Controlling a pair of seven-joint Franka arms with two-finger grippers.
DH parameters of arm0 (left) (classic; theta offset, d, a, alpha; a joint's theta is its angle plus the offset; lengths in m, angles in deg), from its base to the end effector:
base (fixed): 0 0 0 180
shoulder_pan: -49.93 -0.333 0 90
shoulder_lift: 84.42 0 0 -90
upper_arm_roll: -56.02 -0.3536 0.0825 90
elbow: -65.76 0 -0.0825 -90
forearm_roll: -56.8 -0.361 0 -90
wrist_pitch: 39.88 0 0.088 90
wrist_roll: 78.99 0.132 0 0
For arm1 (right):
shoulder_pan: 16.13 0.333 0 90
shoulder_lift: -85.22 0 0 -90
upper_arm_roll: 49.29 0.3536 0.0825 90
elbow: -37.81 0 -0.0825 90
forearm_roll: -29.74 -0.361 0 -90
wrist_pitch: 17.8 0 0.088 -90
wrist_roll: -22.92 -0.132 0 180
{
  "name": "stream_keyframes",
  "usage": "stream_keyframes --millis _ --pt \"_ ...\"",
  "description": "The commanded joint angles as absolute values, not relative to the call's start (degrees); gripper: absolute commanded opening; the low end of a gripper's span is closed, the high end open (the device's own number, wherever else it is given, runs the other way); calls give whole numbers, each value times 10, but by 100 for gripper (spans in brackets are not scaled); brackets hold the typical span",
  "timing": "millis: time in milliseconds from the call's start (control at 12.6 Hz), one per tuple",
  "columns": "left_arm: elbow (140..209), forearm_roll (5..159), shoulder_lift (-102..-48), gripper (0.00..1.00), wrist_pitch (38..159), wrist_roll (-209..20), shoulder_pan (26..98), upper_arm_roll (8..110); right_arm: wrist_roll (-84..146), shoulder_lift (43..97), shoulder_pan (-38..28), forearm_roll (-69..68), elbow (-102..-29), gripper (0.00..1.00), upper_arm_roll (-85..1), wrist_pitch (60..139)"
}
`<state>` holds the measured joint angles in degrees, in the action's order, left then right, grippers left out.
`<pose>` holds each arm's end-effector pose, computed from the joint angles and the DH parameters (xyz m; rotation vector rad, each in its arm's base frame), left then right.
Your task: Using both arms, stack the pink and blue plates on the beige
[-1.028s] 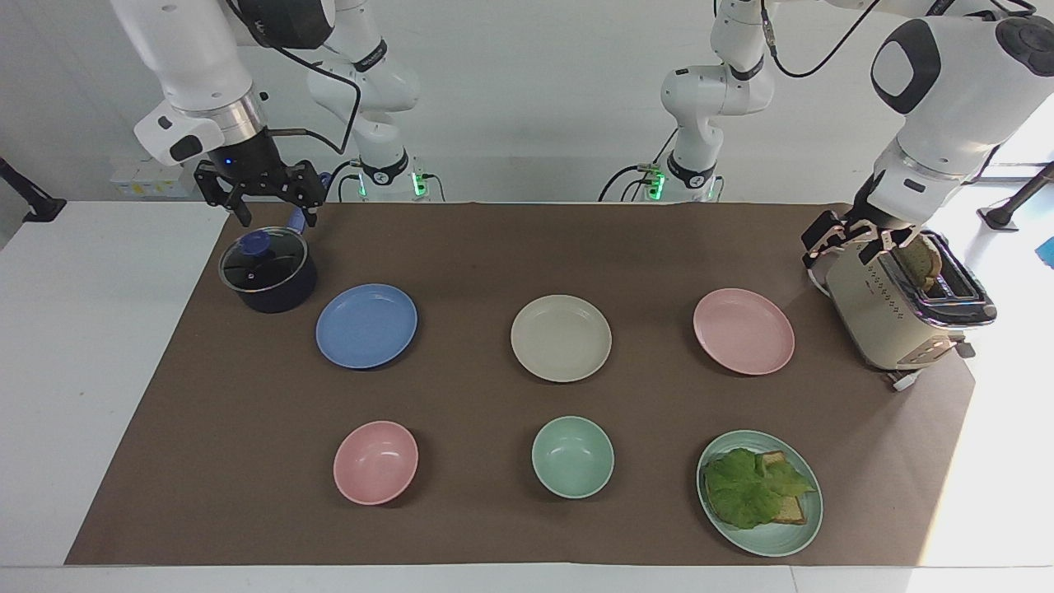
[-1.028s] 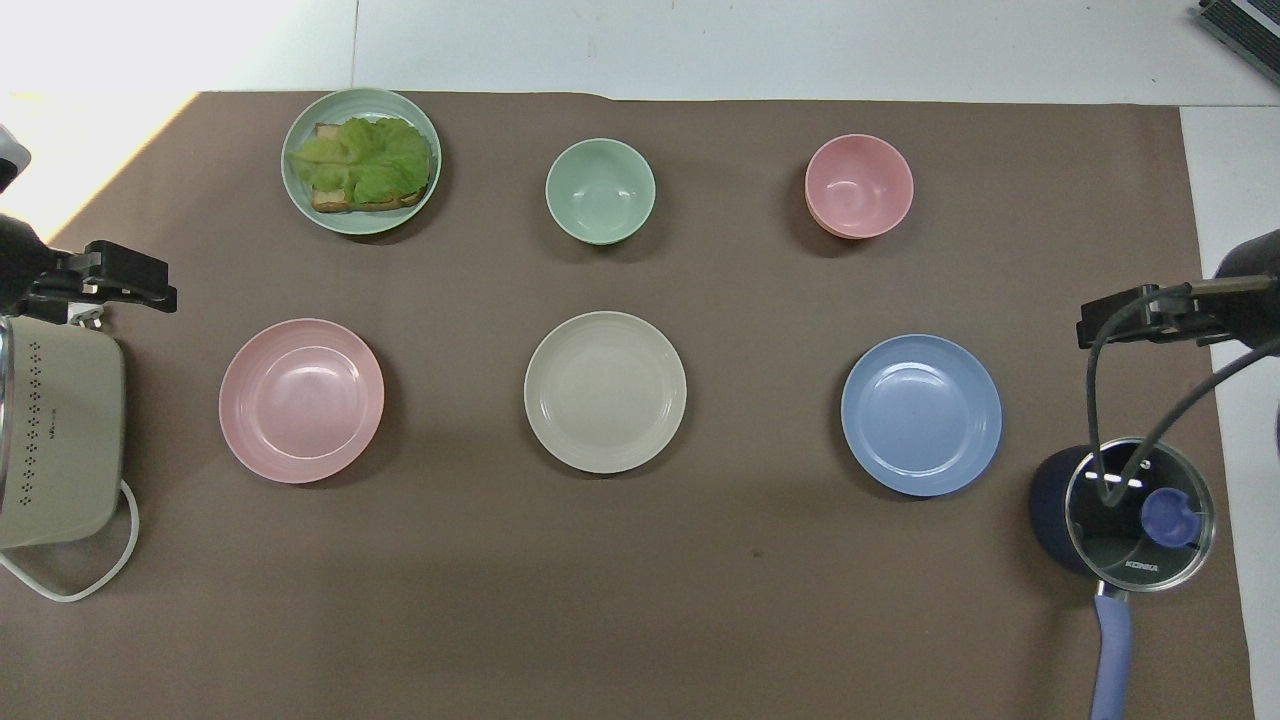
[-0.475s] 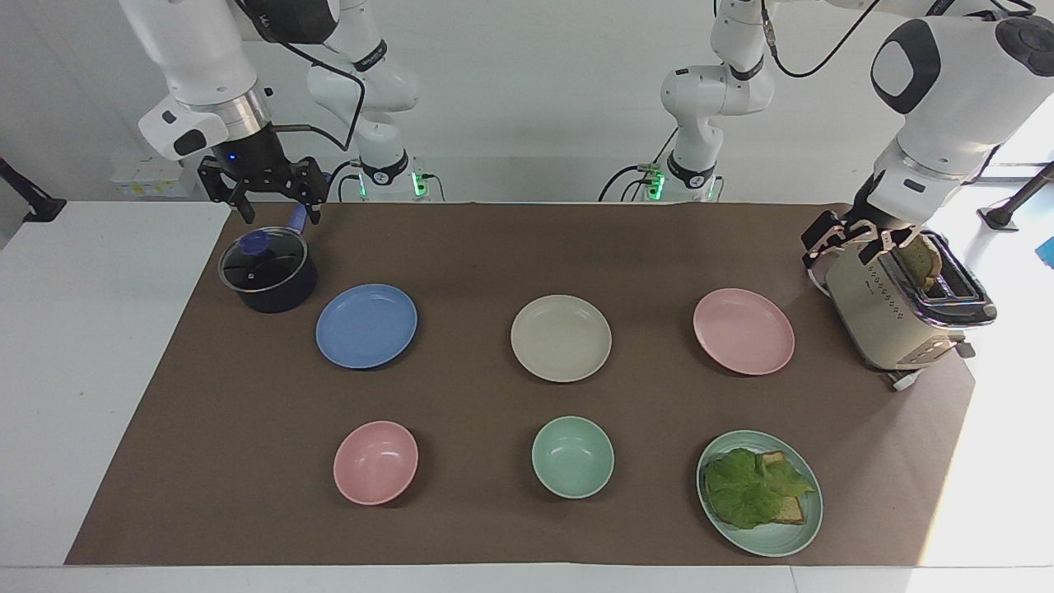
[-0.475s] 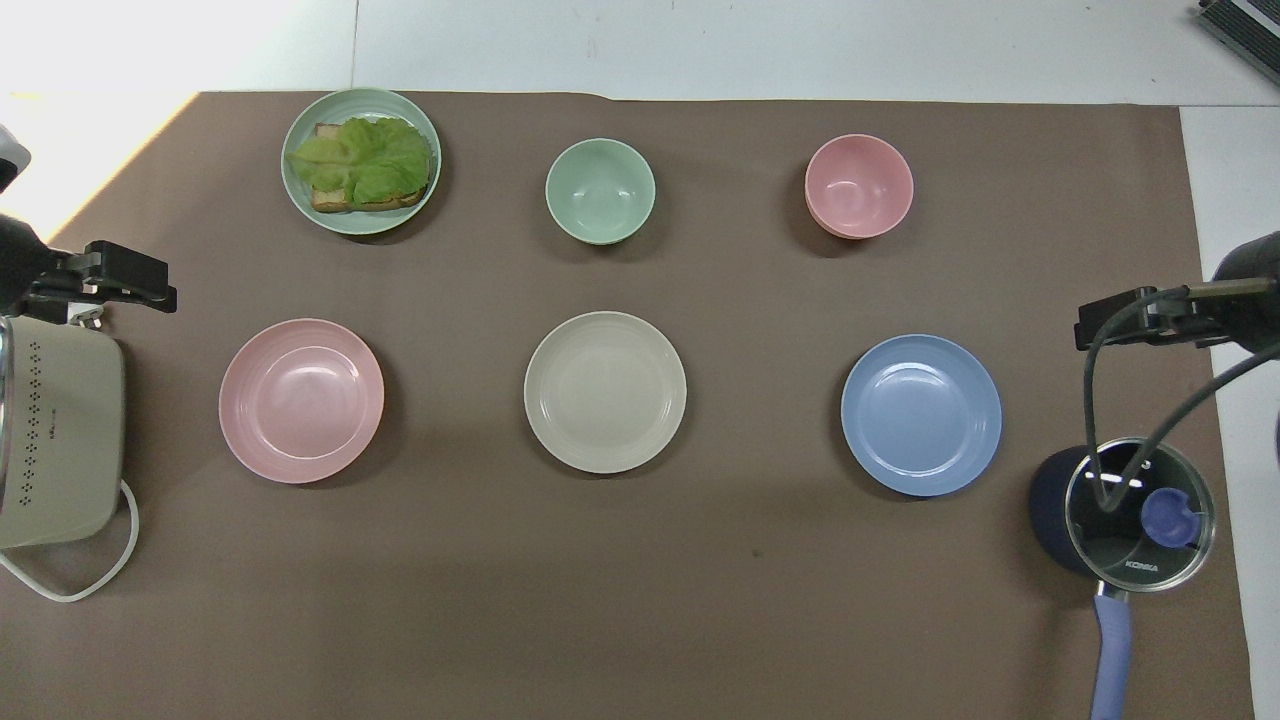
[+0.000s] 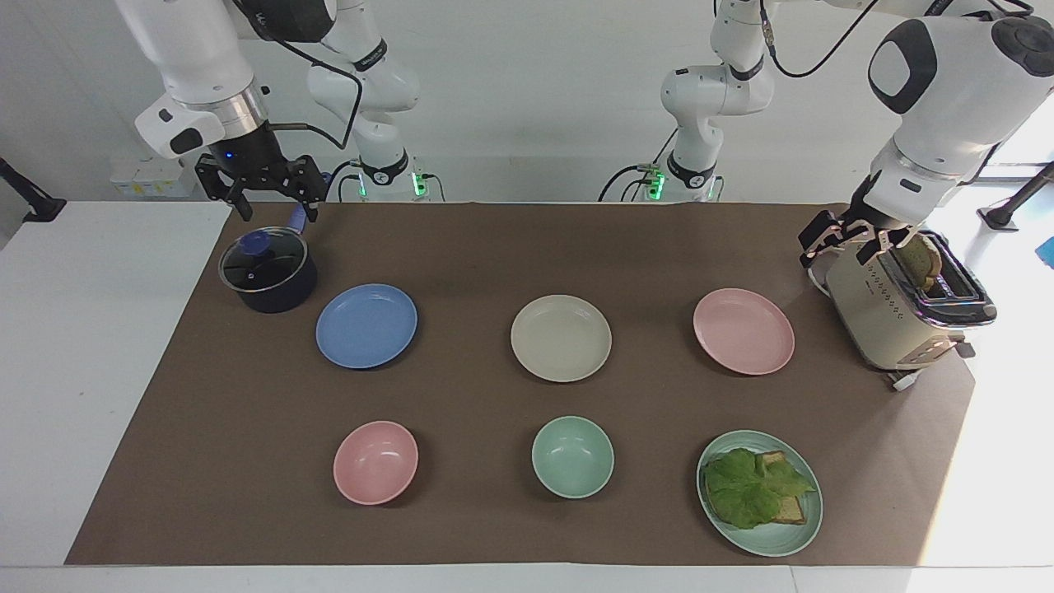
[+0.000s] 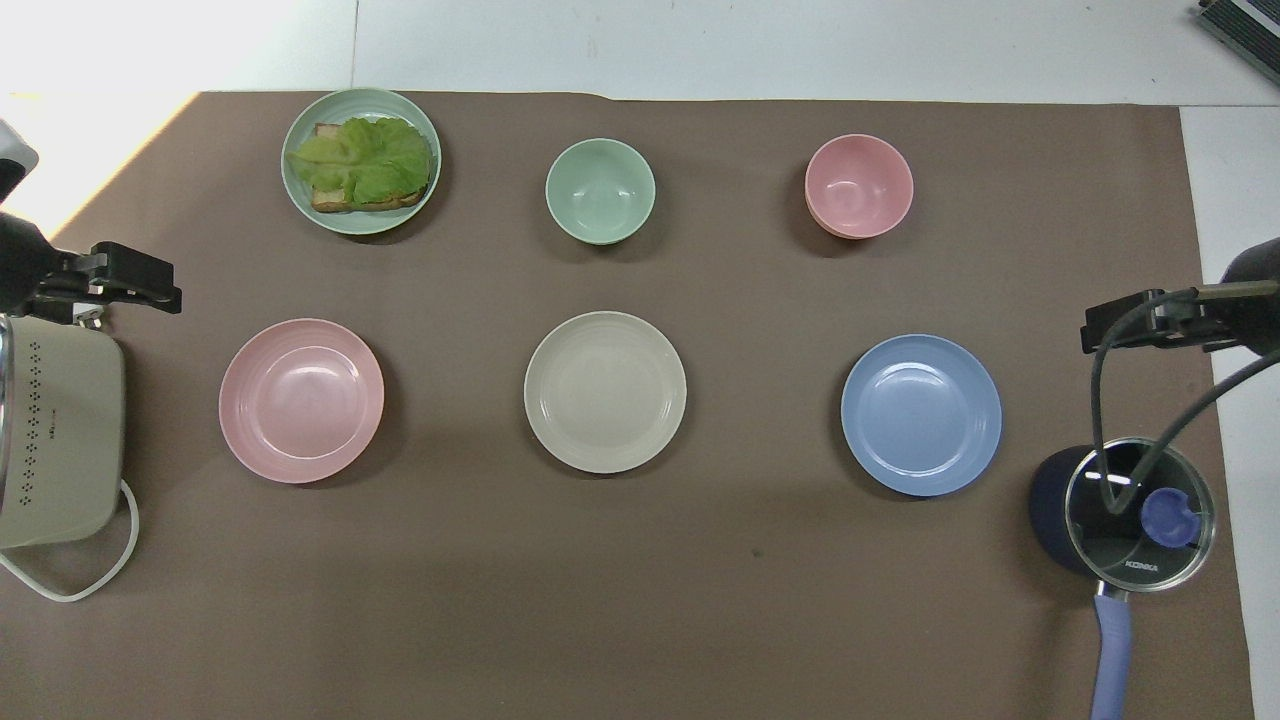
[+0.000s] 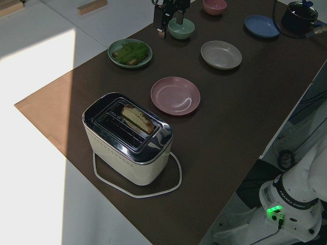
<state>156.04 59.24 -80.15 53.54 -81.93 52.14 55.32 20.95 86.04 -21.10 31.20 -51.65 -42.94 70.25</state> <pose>0.5600 -0.0204 0.5995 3.1003 0.0432 -0.0330 0.5230 0.0096 0.6459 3.1142 -0.0172 -0.0149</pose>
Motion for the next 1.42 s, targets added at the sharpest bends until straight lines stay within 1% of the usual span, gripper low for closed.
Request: stream_keyframes --millis 0,79,316,475,712,870,1107,1345 --pt "1631 586 -825 100 586 -817 522 551 204 870 -219 311 -524 100 -424 693" --pt "1671 586 -825 100 615 -816 520 550 204 870 -219 311 -524 100 -425 693" --pt "1764 586 -805 100 721 -827 475 551 204 870 -219 311 -525 100 -427 693" --pt "1797 586 -780 100 761 -828 476 551 204 870 -219 311 -524 100 -427 693" --pt "1845 586 -759 100 795 -828 472 551 204 870 -219 310 -525 100 -427 692" --pt "1887 586 -759 100 821 -826 470 551 204 870 -219 311 -524 100 -427 693" --pt "1915 587 -769 100 821 -863 461 551 204 870 -219 311 -524 100 -427 692" --pt "1911 591 -766 100 816 -886 469 551 204 871 -219 311 -525 100 -427 693"
